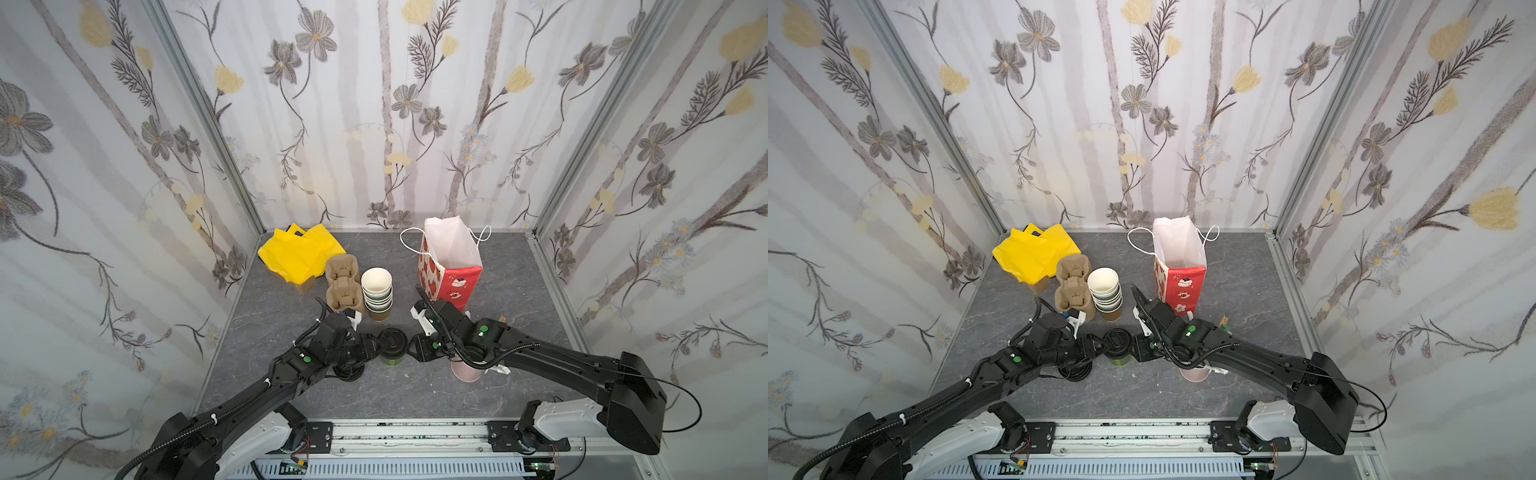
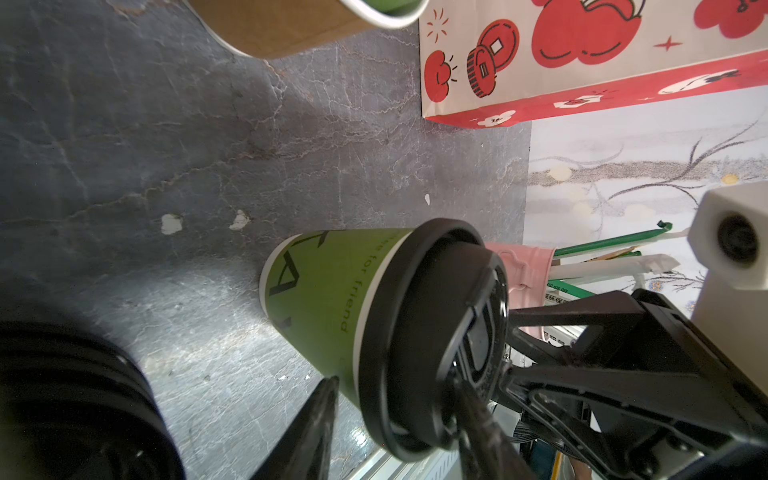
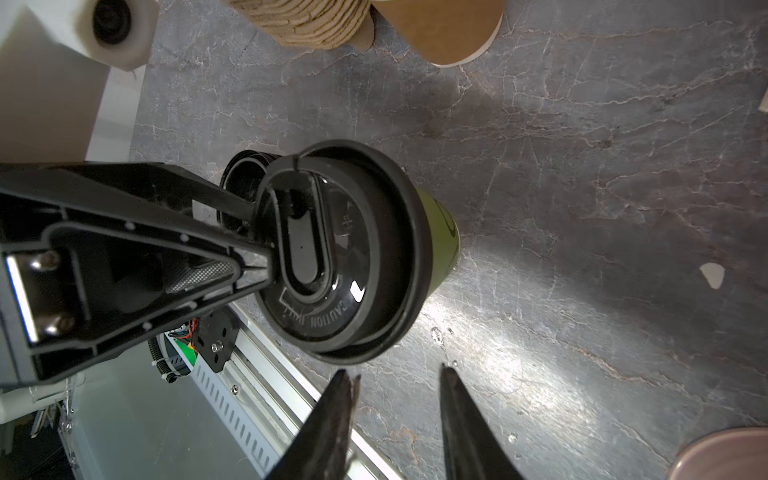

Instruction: Pack the takeout coffee

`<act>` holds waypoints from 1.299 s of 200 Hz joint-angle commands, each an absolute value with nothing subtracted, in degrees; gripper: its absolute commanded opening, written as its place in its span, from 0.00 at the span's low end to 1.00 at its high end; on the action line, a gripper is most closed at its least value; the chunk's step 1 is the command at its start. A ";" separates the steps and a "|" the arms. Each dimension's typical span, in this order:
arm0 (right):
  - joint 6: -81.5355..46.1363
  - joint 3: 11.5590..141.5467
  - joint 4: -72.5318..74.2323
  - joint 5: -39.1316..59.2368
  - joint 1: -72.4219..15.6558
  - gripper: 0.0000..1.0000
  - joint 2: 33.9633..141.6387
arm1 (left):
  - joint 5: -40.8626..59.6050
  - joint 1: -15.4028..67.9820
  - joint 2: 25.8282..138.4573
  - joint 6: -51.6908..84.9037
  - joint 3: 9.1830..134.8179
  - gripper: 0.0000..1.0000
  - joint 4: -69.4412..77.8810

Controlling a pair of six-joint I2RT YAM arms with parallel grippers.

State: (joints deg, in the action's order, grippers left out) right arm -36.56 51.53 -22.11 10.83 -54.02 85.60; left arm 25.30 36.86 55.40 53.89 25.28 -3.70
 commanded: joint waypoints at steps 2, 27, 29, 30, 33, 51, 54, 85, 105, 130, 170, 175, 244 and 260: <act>-37.75 51.42 -18.12 12.58 -54.05 0.36 86.37 | 23.99 36.83 55.63 53.00 25.59 0.46 -6.06; -37.79 51.18 -17.93 12.11 -53.71 0.35 87.16 | 24.01 36.83 55.74 52.91 25.57 0.46 -6.06; -37.84 51.16 -17.89 11.99 -53.66 0.35 87.25 | 24.00 36.83 55.73 52.91 25.57 0.46 -6.06; -37.90 51.16 -17.91 11.97 -53.68 0.35 87.26 | 24.00 36.83 55.73 52.91 25.57 0.46 -6.06; -37.88 51.11 -17.80 12.00 -53.62 0.34 87.39 | 23.99 36.84 55.72 52.91 25.58 0.46 -6.06; -38.17 50.74 -17.02 11.88 -53.43 0.33 87.88 | 24.17 36.87 55.64 53.07 25.59 0.46 -6.15; -38.16 50.72 -16.89 11.91 -53.36 0.33 88.01 | 24.17 36.83 55.58 53.15 25.62 0.46 -6.15; -37.82 51.19 -18.04 11.62 -52.95 0.30 89.55 | 24.17 36.83 54.84 53.85 24.91 0.46 -6.11; -37.08 52.16 -20.07 11.07 -52.93 0.29 91.02 | 24.21 36.85 53.68 54.30 24.25 0.45 -6.12; -36.87 52.64 -20.87 10.55 -53.00 0.29 92.72 | 24.36 36.76 53.60 54.45 24.13 0.45 -6.13; -36.22 54.18 -20.37 9.69 -52.92 0.31 87.11 | 24.10 36.85 54.32 54.23 24.29 0.45 -6.11; -36.12 54.31 -19.91 9.47 -52.84 0.31 86.14 | 24.09 36.83 54.34 54.14 24.35 0.45 -6.07; -38.24 55.55 -16.01 4.48 -50.81 0.36 83.82 | 23.91 36.83 54.66 53.38 24.90 0.45 -6.09; -38.78 55.56 -14.50 4.86 -50.63 0.38 84.65 | 24.05 36.83 54.97 53.26 25.21 0.45 -6.07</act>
State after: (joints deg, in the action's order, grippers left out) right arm -37.23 55.07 -18.68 6.22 -50.81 83.57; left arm 24.67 36.80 54.50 54.13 24.75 -3.36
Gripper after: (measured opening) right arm 0.367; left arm 0.449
